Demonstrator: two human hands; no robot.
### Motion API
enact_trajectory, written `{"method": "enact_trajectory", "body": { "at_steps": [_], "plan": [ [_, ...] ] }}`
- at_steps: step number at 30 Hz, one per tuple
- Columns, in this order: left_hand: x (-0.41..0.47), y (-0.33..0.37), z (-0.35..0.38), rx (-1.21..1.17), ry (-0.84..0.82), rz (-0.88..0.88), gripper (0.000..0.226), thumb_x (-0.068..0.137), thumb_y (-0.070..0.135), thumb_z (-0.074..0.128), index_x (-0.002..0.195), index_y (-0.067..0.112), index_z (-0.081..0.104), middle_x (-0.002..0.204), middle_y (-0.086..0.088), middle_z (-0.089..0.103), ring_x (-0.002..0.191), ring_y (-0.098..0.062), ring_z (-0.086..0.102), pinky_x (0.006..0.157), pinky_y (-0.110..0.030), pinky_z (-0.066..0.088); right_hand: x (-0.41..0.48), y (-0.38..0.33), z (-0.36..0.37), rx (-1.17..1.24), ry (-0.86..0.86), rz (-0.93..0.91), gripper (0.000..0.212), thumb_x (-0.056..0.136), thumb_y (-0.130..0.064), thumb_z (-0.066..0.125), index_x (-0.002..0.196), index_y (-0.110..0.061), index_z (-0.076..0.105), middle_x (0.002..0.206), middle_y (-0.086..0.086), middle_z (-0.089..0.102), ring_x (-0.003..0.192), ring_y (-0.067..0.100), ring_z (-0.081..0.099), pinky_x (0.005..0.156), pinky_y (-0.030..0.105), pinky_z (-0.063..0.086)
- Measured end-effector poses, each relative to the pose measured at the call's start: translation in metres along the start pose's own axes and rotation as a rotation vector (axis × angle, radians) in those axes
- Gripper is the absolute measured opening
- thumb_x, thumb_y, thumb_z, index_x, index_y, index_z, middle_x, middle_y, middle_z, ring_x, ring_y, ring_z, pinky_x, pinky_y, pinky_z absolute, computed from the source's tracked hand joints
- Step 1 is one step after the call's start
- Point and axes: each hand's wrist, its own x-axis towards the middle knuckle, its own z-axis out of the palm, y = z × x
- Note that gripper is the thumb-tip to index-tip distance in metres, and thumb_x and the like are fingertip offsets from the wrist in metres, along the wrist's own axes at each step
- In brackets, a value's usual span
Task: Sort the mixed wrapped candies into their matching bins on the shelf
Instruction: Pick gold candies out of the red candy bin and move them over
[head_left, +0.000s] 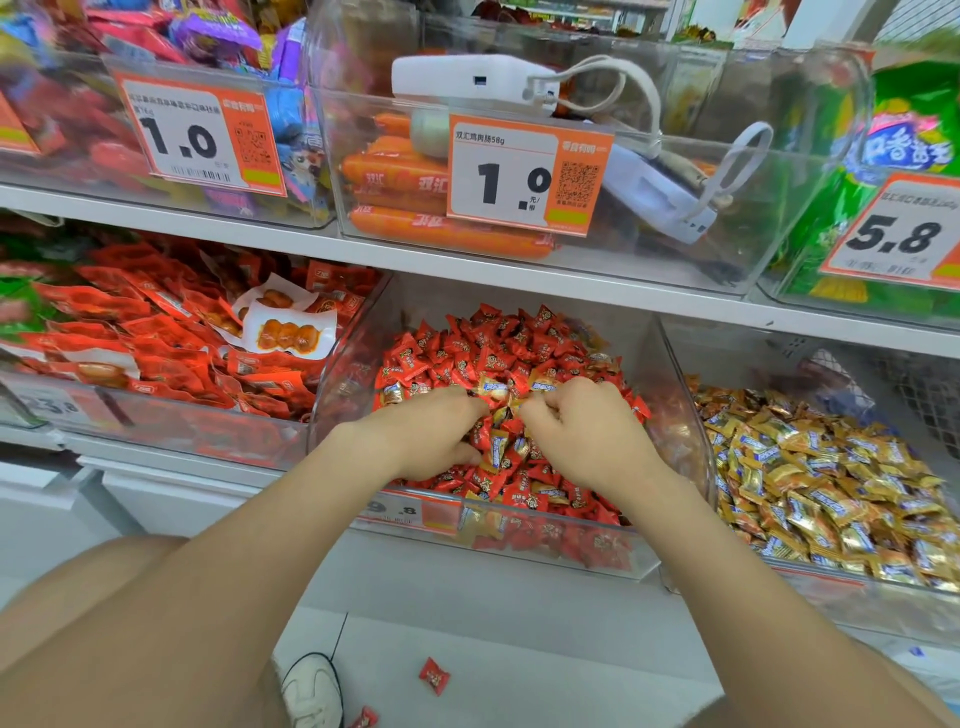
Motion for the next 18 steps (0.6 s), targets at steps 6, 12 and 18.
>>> {"method": "enact_trajectory", "body": {
  "at_steps": [6, 12, 18],
  "plan": [
    [-0.011, -0.007, -0.014, -0.126, 0.070, -0.055, 0.014, 0.105, 0.022, 0.060, 0.098, 0.016, 0.049, 0.094, -0.003, 0.059, 0.091, -0.026, 0.060, 0.077, -0.043, 0.050, -0.001, -0.006, -0.009, 0.199, -0.112, 0.041, 0.055, 0.104, -0.044, 0.062, 0.070, -0.001, 0.061, 0.055, 0.007, 0.066, 0.040, 0.019, 0.059, 0.052, 0.035, 0.056],
    [-0.029, -0.010, -0.030, -0.286, 0.089, -0.074, 0.013, 0.103, 0.010, 0.044, 0.116, 0.014, 0.047, 0.086, -0.009, 0.061, 0.063, -0.017, 0.049, 0.058, -0.045, 0.045, 0.003, -0.006, -0.003, 0.314, -0.198, 0.052, 0.018, 0.108, -0.012, 0.053, 0.116, -0.015, 0.069, 0.079, 0.006, 0.072, 0.055, 0.009, 0.062, 0.051, 0.021, 0.050],
    [-0.035, -0.009, -0.036, -0.227, 0.218, -0.132, 0.019, 0.102, 0.028, 0.050, 0.114, 0.015, 0.042, 0.080, -0.008, 0.063, 0.067, -0.017, 0.056, 0.059, -0.040, 0.044, 0.005, -0.009, 0.020, -0.077, -0.148, -0.064, 0.038, 0.089, -0.059, 0.075, 0.100, -0.023, 0.075, 0.067, -0.010, 0.065, 0.071, 0.012, 0.065, 0.080, 0.036, 0.055]
  ]
}}
